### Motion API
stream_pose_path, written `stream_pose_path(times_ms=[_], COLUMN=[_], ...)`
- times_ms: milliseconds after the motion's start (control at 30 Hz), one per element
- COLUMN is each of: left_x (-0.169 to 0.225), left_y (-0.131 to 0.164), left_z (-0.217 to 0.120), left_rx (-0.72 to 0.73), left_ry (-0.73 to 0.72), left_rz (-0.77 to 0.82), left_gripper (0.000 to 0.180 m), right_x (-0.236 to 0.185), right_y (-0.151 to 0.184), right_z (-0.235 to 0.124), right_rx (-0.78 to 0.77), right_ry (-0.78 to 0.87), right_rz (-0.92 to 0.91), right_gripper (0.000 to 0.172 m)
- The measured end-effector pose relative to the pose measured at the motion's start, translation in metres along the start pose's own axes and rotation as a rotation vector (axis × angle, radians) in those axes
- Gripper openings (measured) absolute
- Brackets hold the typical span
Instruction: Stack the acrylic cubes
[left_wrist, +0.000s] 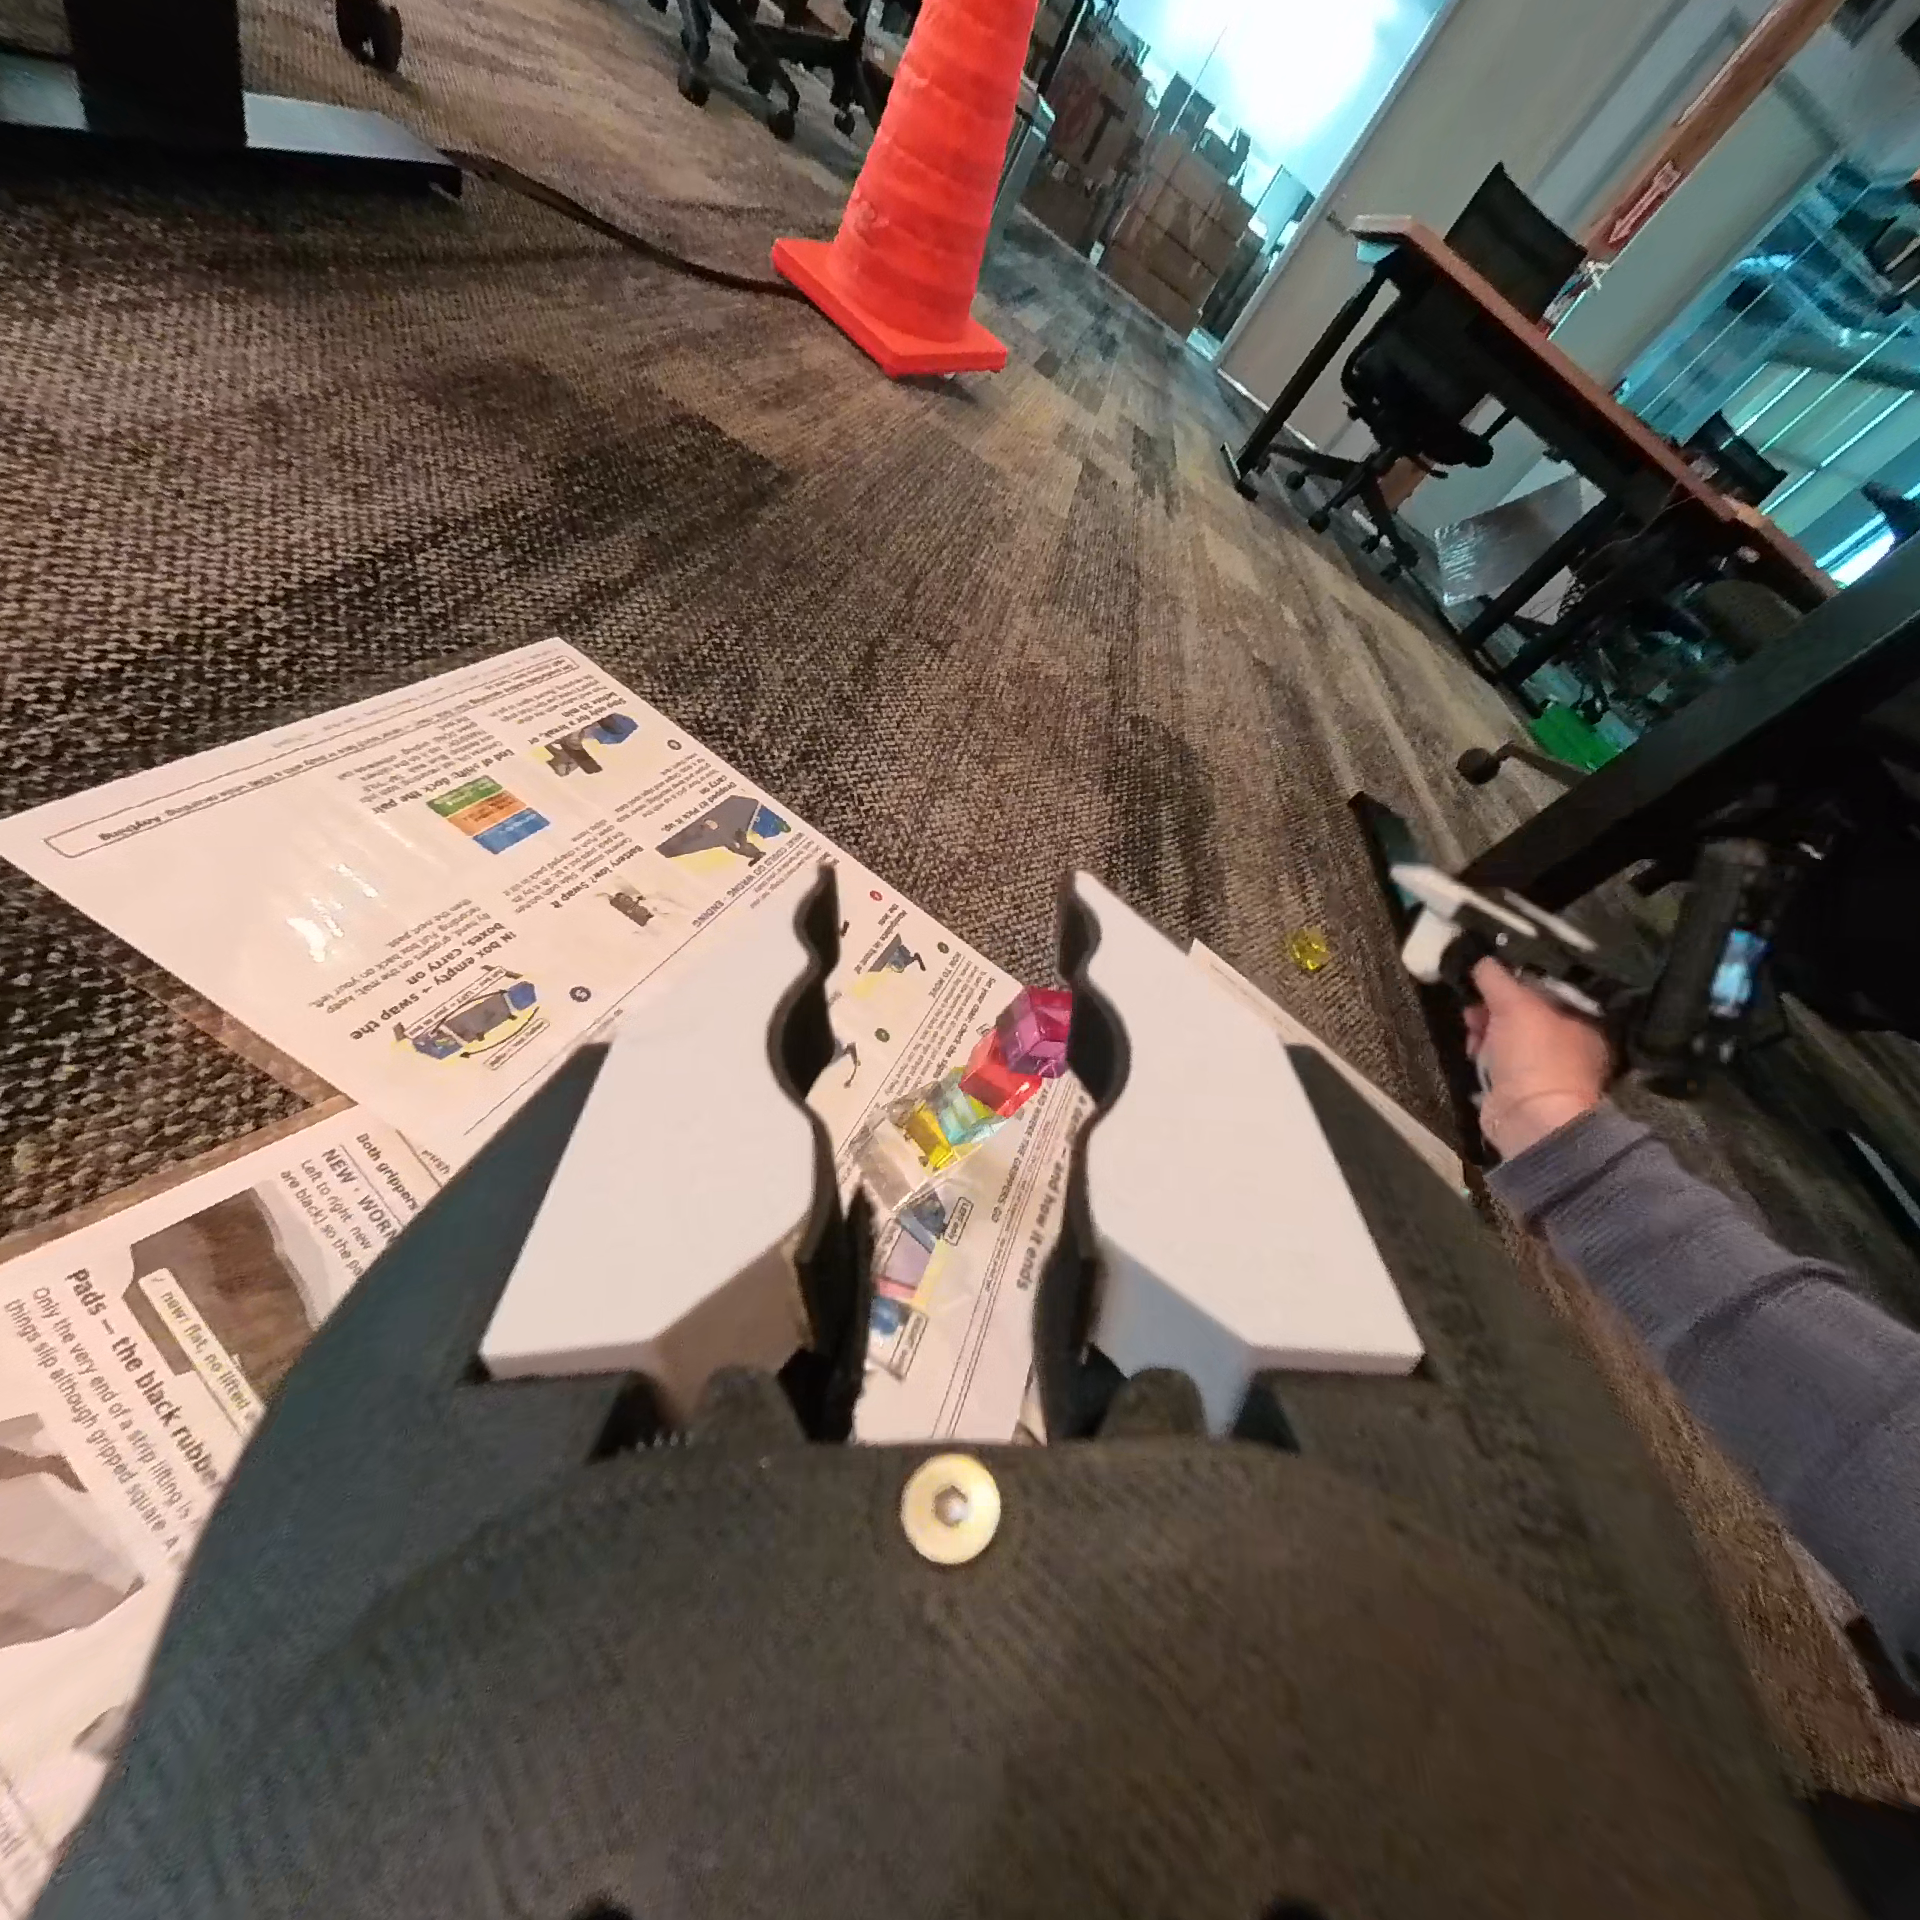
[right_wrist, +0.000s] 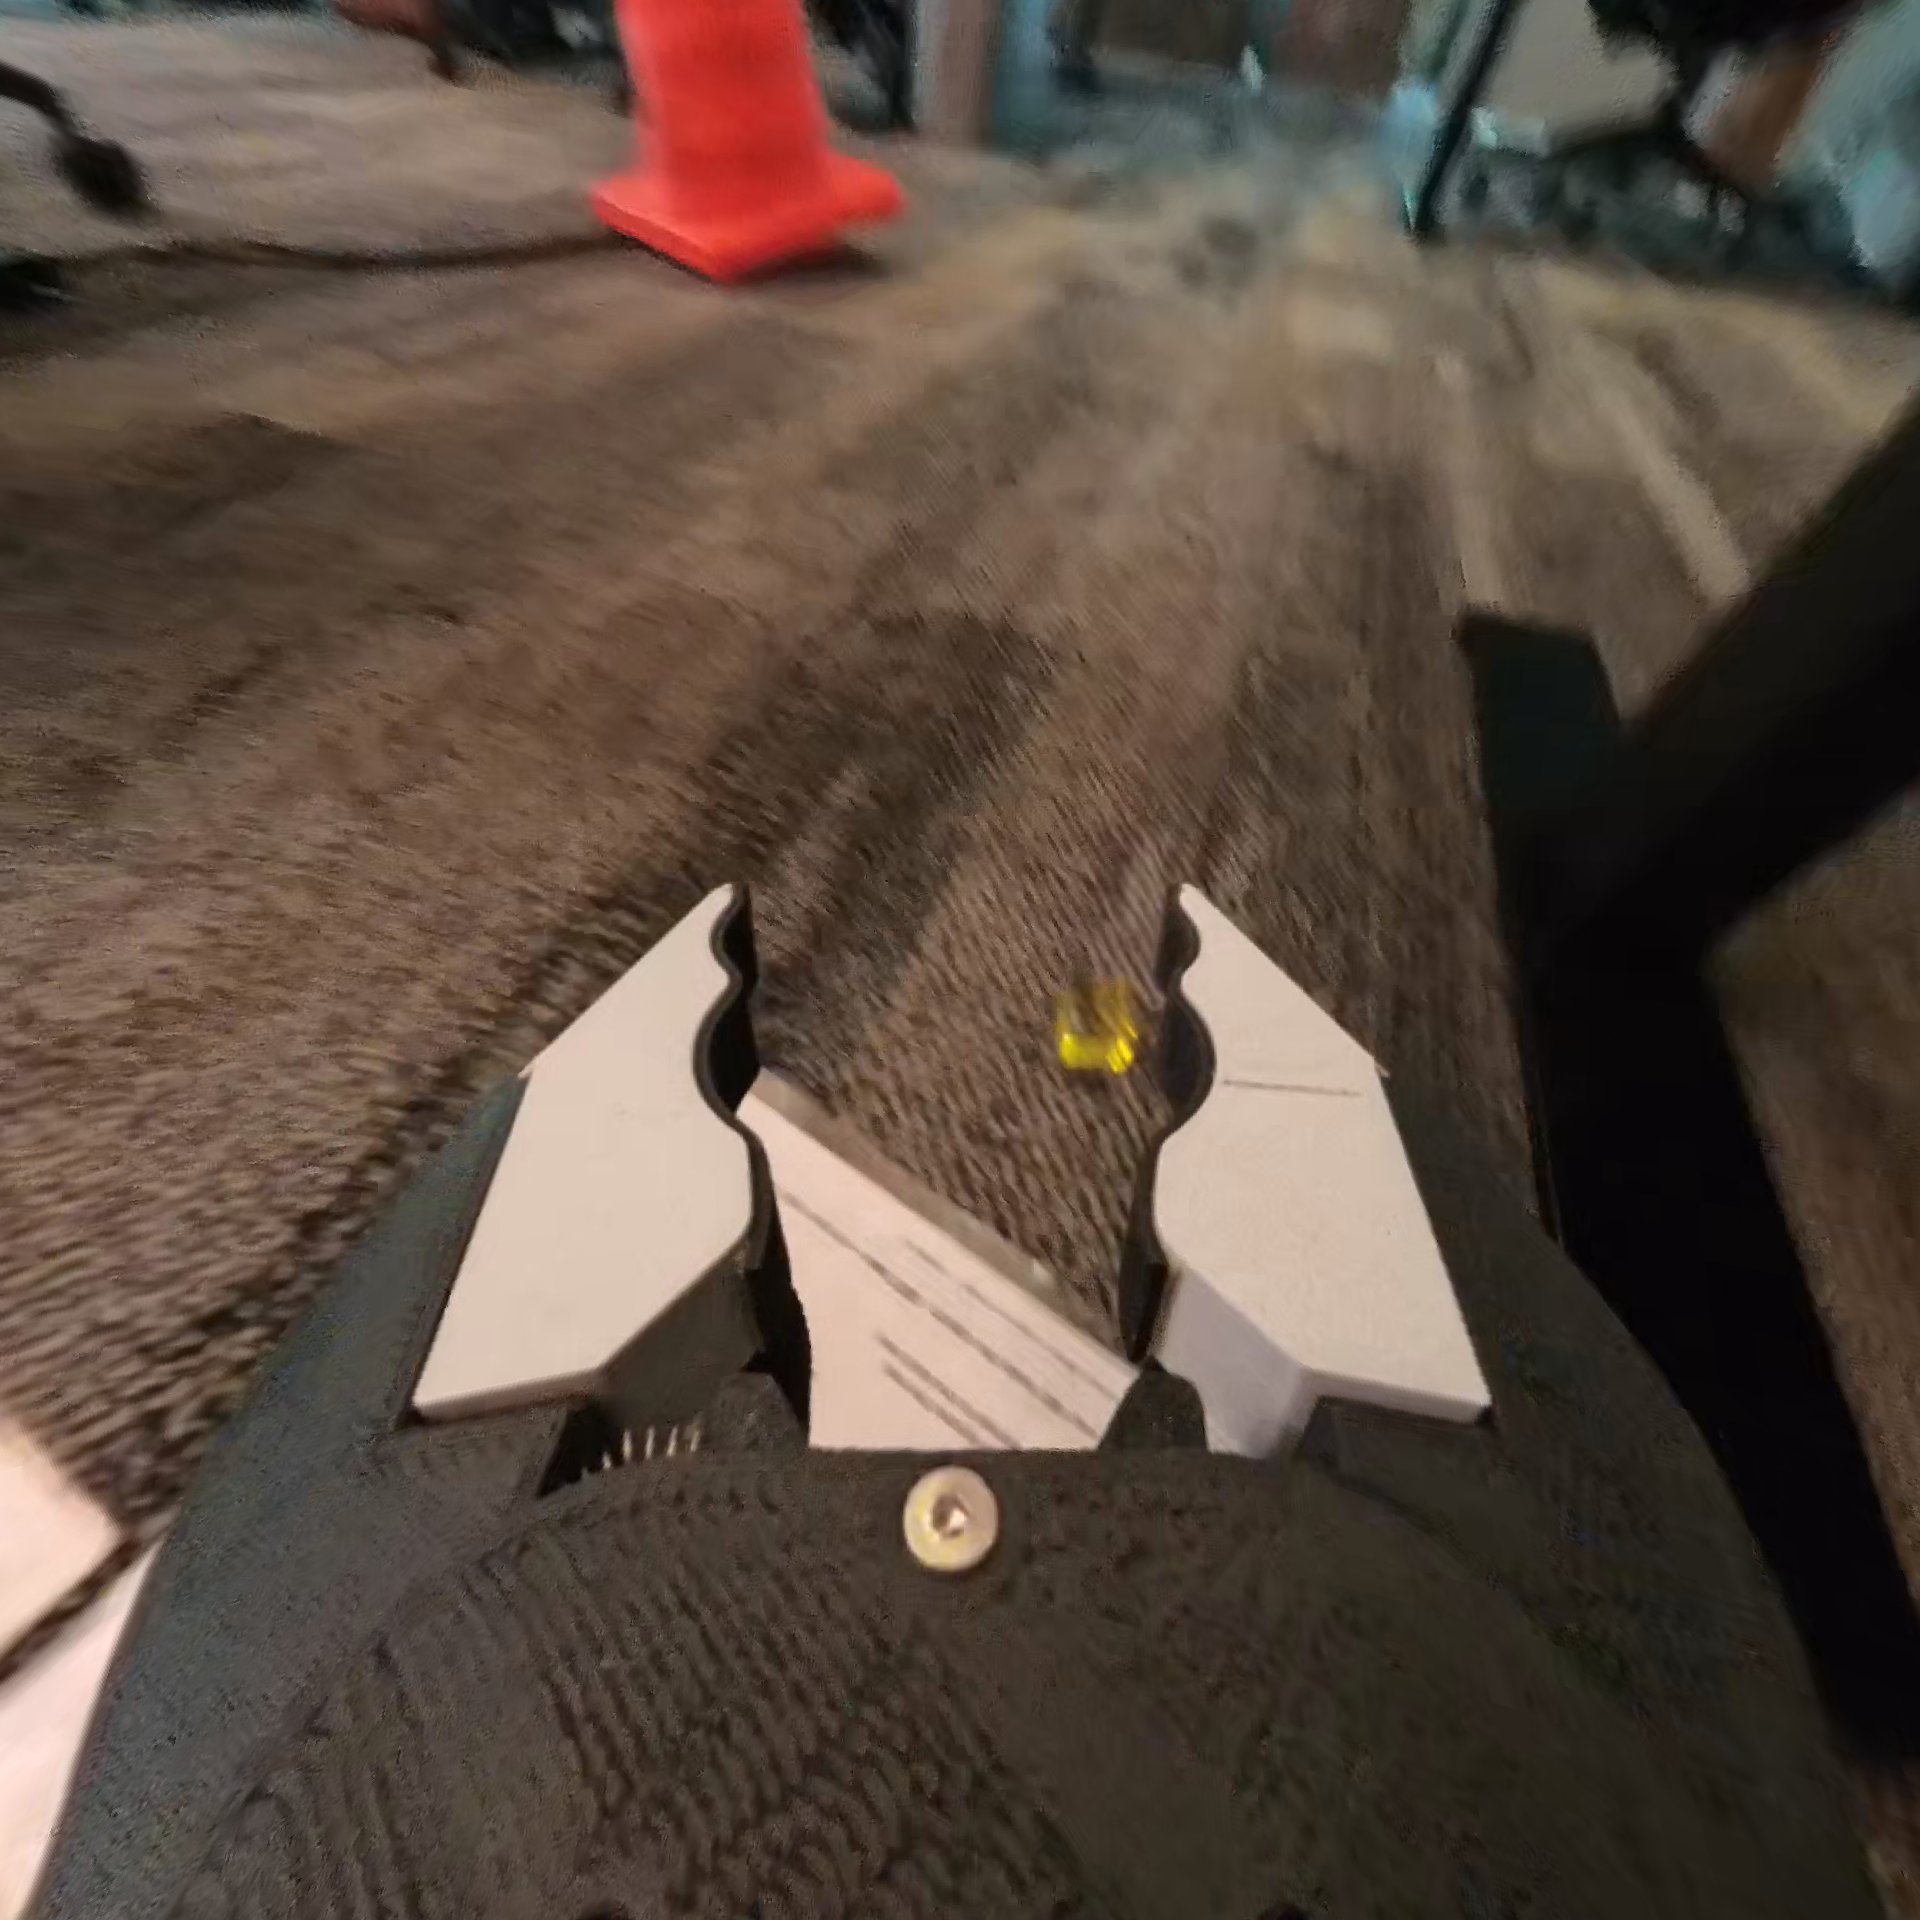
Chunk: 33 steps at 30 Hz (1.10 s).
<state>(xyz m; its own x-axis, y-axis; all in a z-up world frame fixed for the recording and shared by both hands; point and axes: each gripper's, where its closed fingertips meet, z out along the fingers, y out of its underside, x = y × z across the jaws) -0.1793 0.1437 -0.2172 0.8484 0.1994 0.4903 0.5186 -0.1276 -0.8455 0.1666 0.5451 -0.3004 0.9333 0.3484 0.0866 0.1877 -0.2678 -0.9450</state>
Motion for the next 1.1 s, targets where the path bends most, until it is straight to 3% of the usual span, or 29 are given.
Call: stream_pose_path(times_ms=[167,367,433,533,700,800,900,1100], left_x=[0.004,-0.007,-0.011,-0.017,-0.018,-0.015,-0.014,-0.005], left_y=[-0.004,0.007,0.014,0.019,0.012,0.011,0.006,-0.005], left_z=[0.003,0.011,0.014,0.015,0.012,0.012,0.009,-0.006], left_rx=[0.024,-0.014,-0.046,-0.072,-0.053,-0.050,-0.036,0.030], left_ry=[0.008,-0.039,-0.050,-0.079,-0.077,-0.072,-0.072,-0.031], left_rz=[0.006,0.044,0.053,0.096,0.089,0.104,0.128,0.086], left_gripper=[0.041,0.040,0.040,0.041,0.041,0.041,0.040,0.040], right_x=[0.041,0.027,0.028,0.041,0.043,0.024,-0.023,-0.159], right_y=[0.075,0.117,0.122,0.116,0.119,0.106,0.083,0.000], right_z=[0.039,0.093,0.105,0.115,0.116,0.104,0.073,-0.060], right_rx=[-0.213,-0.459,-0.466,-0.455,-0.505,-0.469,-0.402,-0.317], right_ry=[-0.045,-0.106,-0.071,0.002,-0.047,-0.146,-0.338,-0.785], right_rz=[0.236,0.008,0.007,0.036,0.027,-0.002,-0.031,-0.088], right_gripper=[0.066,0.069,0.069,0.040,0.026,0.026,0.026,0.026])
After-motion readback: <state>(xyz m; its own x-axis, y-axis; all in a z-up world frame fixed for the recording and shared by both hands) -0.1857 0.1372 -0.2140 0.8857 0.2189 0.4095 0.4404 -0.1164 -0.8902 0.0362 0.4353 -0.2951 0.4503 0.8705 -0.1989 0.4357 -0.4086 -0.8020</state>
